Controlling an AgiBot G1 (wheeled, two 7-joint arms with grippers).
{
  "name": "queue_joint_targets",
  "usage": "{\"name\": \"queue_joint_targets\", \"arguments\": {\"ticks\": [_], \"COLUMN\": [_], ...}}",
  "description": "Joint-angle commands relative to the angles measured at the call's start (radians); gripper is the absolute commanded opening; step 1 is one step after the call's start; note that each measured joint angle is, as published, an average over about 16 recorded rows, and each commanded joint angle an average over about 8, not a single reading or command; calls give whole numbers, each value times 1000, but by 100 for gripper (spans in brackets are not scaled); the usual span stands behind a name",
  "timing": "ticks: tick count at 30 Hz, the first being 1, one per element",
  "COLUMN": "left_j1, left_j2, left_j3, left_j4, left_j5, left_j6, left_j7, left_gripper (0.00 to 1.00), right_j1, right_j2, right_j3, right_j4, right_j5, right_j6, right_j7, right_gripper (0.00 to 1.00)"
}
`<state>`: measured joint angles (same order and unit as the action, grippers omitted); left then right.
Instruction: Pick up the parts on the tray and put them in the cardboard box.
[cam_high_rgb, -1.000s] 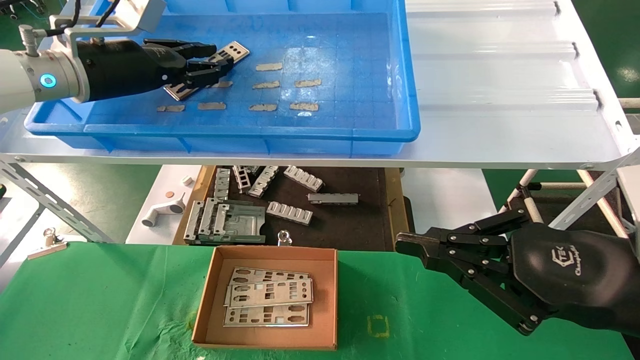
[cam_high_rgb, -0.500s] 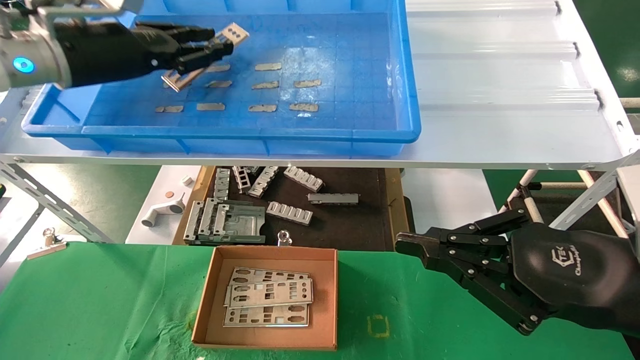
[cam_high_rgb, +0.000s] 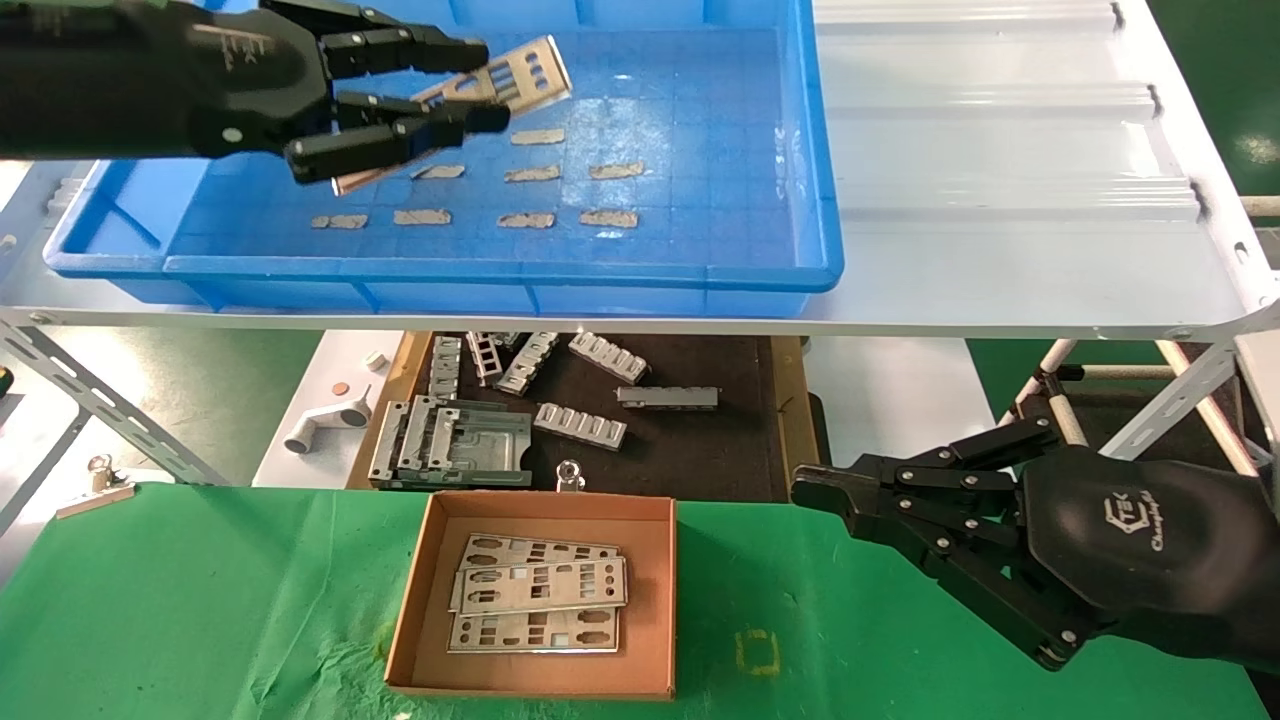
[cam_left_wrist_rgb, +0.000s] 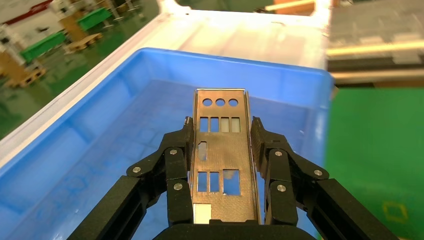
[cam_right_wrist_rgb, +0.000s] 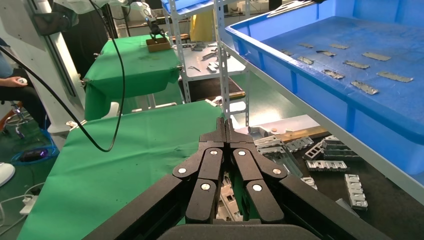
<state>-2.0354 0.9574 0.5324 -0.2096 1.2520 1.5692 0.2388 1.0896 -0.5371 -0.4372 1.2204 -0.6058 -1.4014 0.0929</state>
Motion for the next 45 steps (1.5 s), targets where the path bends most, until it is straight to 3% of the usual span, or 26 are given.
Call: {"name": "queue_joint_targets", "arguments": {"ticks": [1, 7, 13, 22, 30, 39, 45], "left_j1": [-3, 78, 166, 230, 322, 460, 509], "left_j2": [-9, -114, -245, -335, -318, -230, -167], "left_j3": [5, 80, 207, 396, 503, 565, 573], "left_j4": [-23, -301, -603, -815, -864, -808, -705], "left_j5": [1, -153, -340, -410, -345, -237, -276], "left_j6": [38, 42, 36, 21, -37, -255, -267], "left_j7": [22, -33, -116, -76, -11, -10, -44], "left_gripper": [0, 0, 0, 0, 0, 0, 18], "right_j1": [0, 0, 0, 0, 0, 0, 0], "right_j2": [0, 0, 0, 0, 0, 0, 0], "right_j3": [0, 0, 0, 0, 0, 0, 0], "right_j4": [0, 0, 0, 0, 0, 0, 0], "right_j5": [0, 0, 0, 0, 0, 0, 0], "right_j6": [0, 0, 0, 0, 0, 0, 0], "right_j7": [0, 0, 0, 0, 0, 0, 0], "right_gripper": [0, 0, 0, 0, 0, 0, 0]}}
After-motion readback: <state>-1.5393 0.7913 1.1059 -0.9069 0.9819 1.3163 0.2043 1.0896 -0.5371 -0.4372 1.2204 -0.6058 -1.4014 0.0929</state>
